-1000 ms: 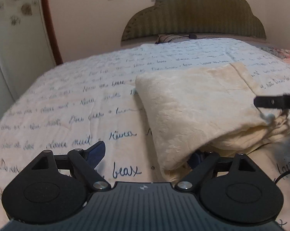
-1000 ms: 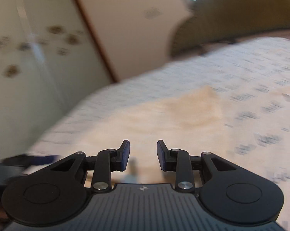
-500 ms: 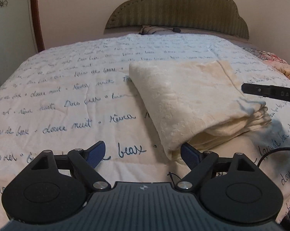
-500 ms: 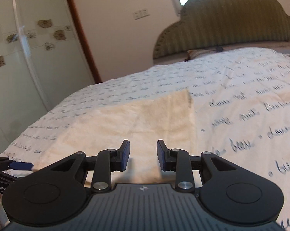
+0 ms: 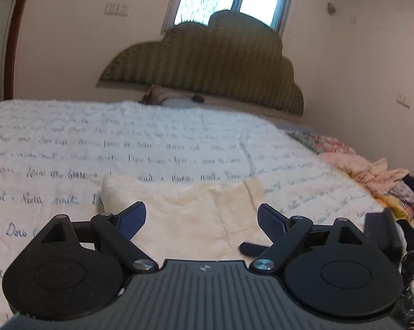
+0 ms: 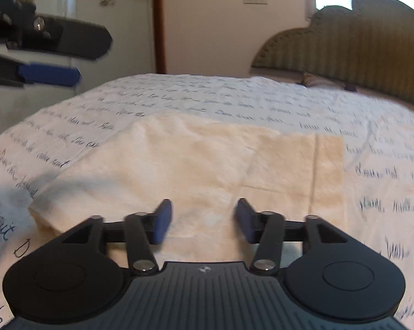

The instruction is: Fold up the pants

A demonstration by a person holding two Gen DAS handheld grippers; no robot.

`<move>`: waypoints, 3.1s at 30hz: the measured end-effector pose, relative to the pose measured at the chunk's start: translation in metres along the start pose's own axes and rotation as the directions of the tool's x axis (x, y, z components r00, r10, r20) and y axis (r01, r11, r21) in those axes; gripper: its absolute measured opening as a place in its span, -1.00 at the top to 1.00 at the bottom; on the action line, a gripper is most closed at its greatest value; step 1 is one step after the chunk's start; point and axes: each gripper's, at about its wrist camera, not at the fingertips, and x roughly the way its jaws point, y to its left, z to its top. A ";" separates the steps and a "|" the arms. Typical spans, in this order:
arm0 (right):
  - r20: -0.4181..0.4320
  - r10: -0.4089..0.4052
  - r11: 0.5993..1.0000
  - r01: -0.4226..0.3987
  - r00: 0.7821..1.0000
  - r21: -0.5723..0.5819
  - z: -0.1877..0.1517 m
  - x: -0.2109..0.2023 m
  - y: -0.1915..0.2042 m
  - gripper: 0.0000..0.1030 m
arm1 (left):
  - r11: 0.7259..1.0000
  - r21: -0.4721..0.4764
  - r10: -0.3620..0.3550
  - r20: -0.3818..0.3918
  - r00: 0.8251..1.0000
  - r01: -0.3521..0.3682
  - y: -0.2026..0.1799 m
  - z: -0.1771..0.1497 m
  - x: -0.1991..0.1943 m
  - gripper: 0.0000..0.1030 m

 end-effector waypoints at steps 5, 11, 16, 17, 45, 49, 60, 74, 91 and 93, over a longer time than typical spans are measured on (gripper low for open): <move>0.003 -0.004 0.999 0.004 1.000 0.047 0.000 -0.022 -0.026 -0.05 | 0.979 0.168 0.135 -0.095 0.986 -0.118 -0.007 -0.053 0.049 -0.70; -0.035 -0.038 0.999 0.037 0.999 -0.014 -0.002 -0.022 -0.038 -0.05 | 0.964 0.222 0.162 -0.043 0.986 -0.149 -0.014 -0.050 0.035 -0.65; 0.042 -0.032 0.999 0.033 0.999 -0.021 0.036 -0.021 -0.052 -0.06 | 0.959 0.194 0.202 0.048 0.978 -0.208 0.000 -0.007 0.033 -0.69; 0.044 -0.022 0.999 0.023 0.999 -0.029 0.044 -0.015 -0.055 -0.05 | 0.958 0.192 0.212 0.036 0.977 -0.215 0.003 0.003 0.040 -0.70; -0.120 0.156 0.951 -0.116 0.980 0.288 0.008 0.013 -0.123 -0.94 | 0.954 -0.001 0.294 -0.191 0.936 -0.300 0.056 -0.005 0.069 -1.00; -0.044 0.172 0.909 -0.141 0.984 0.391 0.000 0.011 -0.132 -1.00 | 0.965 -0.147 0.181 -0.230 0.956 -0.218 0.081 -0.016 0.066 -1.00; -0.002 0.439 0.787 -0.383 0.899 0.484 0.006 0.027 -0.168 -0.98 | 0.939 -0.308 -0.230 -0.234 0.945 0.152 0.112 -0.023 0.072 -0.95; 0.054 0.358 0.872 -0.355 0.932 0.336 0.046 0.000 -0.128 0.58 | 0.997 -0.075 -0.039 -0.070 0.997 0.034 0.074 -0.001 0.041 0.27; -0.083 0.108 0.979 -0.091 0.991 0.182 0.081 0.102 -0.066 -0.18 | 0.950 -0.093 0.292 -0.079 0.953 -0.299 0.159 0.013 0.067 -0.62; -0.012 -0.015 0.991 0.017 1.000 0.136 0.081 0.076 -0.059 -0.18 | 0.941 -0.067 0.330 -0.039 0.943 -0.332 0.149 0.017 0.051 -0.63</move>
